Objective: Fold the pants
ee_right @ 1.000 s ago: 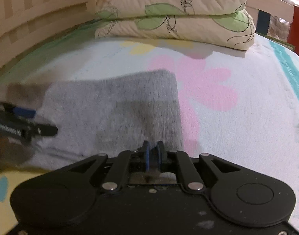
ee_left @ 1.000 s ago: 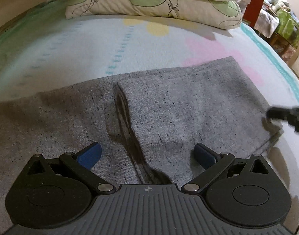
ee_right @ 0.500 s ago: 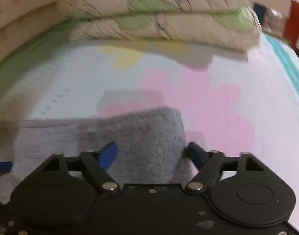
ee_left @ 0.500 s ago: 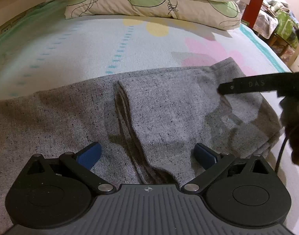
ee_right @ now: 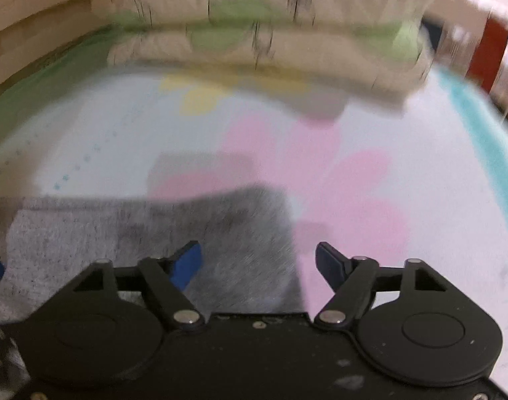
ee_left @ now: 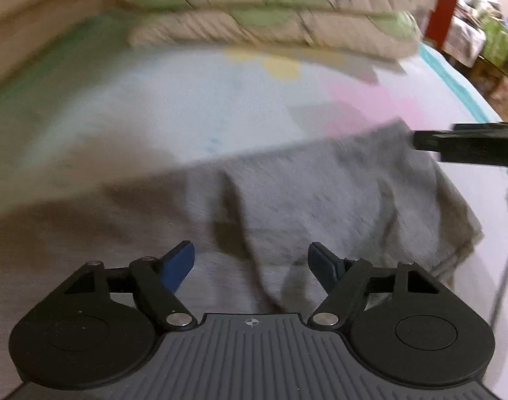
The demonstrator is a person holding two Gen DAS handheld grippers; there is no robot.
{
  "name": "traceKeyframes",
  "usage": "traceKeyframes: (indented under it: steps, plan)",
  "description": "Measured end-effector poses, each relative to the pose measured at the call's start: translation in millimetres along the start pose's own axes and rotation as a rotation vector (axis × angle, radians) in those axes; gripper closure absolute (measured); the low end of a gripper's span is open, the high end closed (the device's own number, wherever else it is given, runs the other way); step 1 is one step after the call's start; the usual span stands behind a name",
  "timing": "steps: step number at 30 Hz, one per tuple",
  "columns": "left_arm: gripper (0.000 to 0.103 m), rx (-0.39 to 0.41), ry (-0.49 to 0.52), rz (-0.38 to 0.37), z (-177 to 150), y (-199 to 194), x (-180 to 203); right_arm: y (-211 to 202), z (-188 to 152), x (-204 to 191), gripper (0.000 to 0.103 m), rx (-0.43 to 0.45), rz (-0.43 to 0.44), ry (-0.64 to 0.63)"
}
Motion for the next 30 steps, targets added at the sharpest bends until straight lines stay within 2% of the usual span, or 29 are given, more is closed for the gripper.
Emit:
traceKeyframes:
  steps: [2,5,7,8,9,11,13,16,19,22,27,29,30]
  plan:
    - [0.029,0.053,-0.008,0.035,1.7,-21.9,-18.2,-25.6,7.8,-10.7,0.024,0.049,0.018,-0.020]
    - [0.029,0.092,-0.071,0.068,-6.9,-51.4,-49.5,-61.1,7.7,-36.9,0.025,0.095,0.110,-0.013]
    - [0.029,0.088,-0.103,0.077,-20.1,-63.8,-65.4,-76.6,-2.6,-60.2,0.032,0.086,0.181,-0.009]
    - [0.029,0.079,-0.112,0.088,-28.5,-68.7,-73.1,-81.6,-10.4,-73.2,0.050,0.071,0.217,-0.007]
    - [0.029,0.072,-0.117,0.105,-37.3,-72.5,-79.7,-83.9,-19.3,-87.1,0.073,0.047,0.252,-0.004]
    - [0.029,0.058,-0.127,0.142,-55.7,-80.6,-92.3,-86.5,-38.4,-114.4,0.097,-0.015,0.322,0.007]
    - [0.029,0.036,-0.151,0.156,-74.2,-86.6,-103.5,-87.3,-57.7,-143.9,0.098,-0.051,0.379,0.000]
    - [0.029,-0.004,-0.209,0.173,-98.2,-92.3,-120.7,-89.3,-79.7,-181.7,0.098,-0.075,0.419,-0.048]
    - [0.029,-0.022,-0.260,0.169,-113.3,-94.5,-136.8,-87.9,-88.2,-213.9,0.098,-0.087,0.468,-0.066]
    - [0.029,-0.047,-0.322,0.163,-122.3,-91.7,-151.3,-87.6,-93.8,-244.8,0.098,-0.081,0.483,-0.107]
    - [0.029,-0.065,-0.422,0.089,-136.3,-84.4,-168.0,-66.7,-109.8,-267.7,0.096,-0.136,0.506,-0.094]
    - [0.028,-0.071,-0.449,0.045,-142.7,-80.9,-169.6,-52.2,-129.0,-273.9,0.095,-0.219,0.496,-0.110]
    - [0.028,-0.079,-0.459,0.015,-143.8,-77.0,-169.9,-52.8,-135.7,-277.0,0.095,-0.200,0.490,-0.120]
Point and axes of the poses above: each gripper's, at about its wrist camera, not at the fingertips, and y roughly the way its jaws point, x to its right, z to its top, the point moved 8 cm from there along y, roughly the way its jaws point, and after that the axes turned 10 degrees about z, right-handed, at the moved point
